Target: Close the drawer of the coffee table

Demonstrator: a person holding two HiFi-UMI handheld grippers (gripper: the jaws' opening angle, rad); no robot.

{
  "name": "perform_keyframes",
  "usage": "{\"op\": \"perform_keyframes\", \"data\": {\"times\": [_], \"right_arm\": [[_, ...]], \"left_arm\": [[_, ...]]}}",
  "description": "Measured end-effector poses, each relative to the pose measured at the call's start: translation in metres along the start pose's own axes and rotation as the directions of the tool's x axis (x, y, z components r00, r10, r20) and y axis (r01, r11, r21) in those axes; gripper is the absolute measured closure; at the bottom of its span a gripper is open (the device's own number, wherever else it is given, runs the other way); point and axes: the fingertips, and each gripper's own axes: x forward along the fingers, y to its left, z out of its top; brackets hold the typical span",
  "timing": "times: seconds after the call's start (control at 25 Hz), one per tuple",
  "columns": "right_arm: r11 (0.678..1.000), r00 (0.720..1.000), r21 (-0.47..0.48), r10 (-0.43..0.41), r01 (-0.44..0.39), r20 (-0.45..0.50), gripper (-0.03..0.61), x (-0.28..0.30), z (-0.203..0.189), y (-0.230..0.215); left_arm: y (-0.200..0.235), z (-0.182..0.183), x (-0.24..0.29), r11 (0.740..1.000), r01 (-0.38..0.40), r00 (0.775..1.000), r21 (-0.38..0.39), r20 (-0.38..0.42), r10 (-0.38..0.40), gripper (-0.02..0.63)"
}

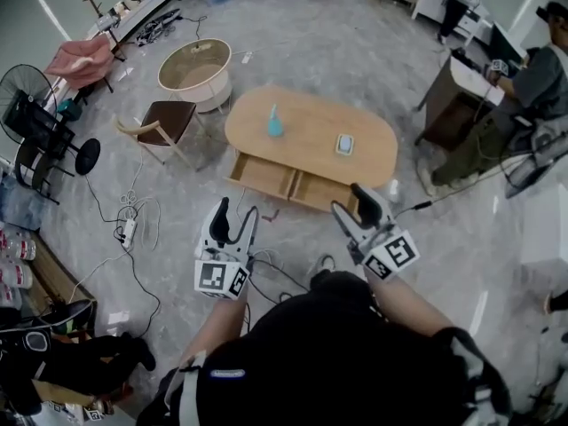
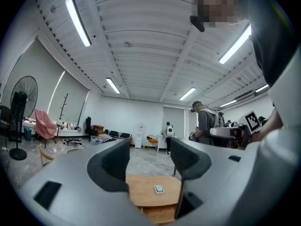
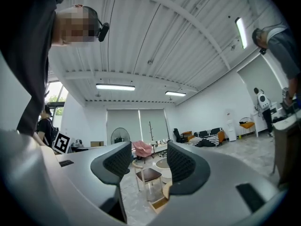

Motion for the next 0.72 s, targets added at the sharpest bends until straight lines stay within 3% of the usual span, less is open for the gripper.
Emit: {"op": "perform_keyframes", "data": {"times": [0.32,0.72], "right_arm": [[0.999,1.000,0.040,-0.016,0.015,0.027,0.368,0.013,0.004,-0.047],[0.997,0.998,0.042,-0.060,0.060,0.010,0.368,0.029,-0.022,-0.139]], "left_arm": [[-0.002,0.009,0.059,0.999,-0.013,0.999,0.049,-0.029,0.014,0.359],[-0.022,-0.019,0.147,0.997,0.010,0.998,0.077,-0.058,-0.006,0.359]]}}
